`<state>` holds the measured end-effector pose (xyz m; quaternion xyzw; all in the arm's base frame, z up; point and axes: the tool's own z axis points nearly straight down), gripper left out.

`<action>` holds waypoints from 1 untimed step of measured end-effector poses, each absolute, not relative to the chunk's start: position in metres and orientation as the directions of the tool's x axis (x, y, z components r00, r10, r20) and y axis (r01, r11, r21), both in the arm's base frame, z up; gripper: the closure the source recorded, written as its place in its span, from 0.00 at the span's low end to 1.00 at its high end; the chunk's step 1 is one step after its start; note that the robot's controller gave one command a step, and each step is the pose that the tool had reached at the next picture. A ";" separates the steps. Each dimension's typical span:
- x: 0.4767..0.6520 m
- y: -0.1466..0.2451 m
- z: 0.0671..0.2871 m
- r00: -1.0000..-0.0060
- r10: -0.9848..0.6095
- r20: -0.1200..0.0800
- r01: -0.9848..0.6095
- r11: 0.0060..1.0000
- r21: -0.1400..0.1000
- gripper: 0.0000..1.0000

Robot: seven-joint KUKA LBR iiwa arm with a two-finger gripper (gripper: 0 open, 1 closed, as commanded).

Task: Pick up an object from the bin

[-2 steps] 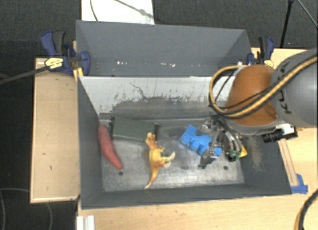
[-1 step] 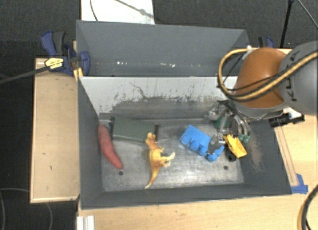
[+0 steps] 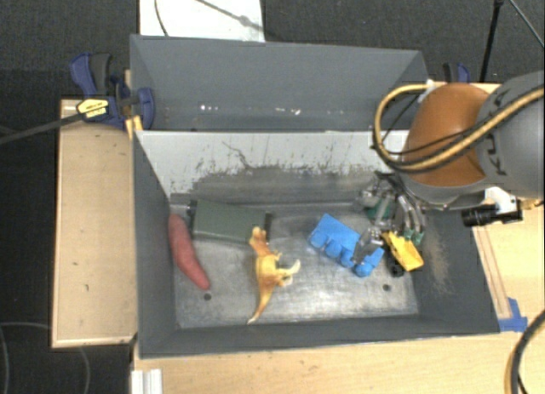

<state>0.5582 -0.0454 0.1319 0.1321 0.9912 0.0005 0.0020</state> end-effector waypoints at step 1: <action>0.567 -0.043 0.069 -0.895 0.446 -0.005 0.446 0.895 0.002 0.00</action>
Offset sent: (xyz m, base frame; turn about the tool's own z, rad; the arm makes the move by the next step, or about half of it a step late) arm 0.0019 -0.0009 -0.0619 0.2298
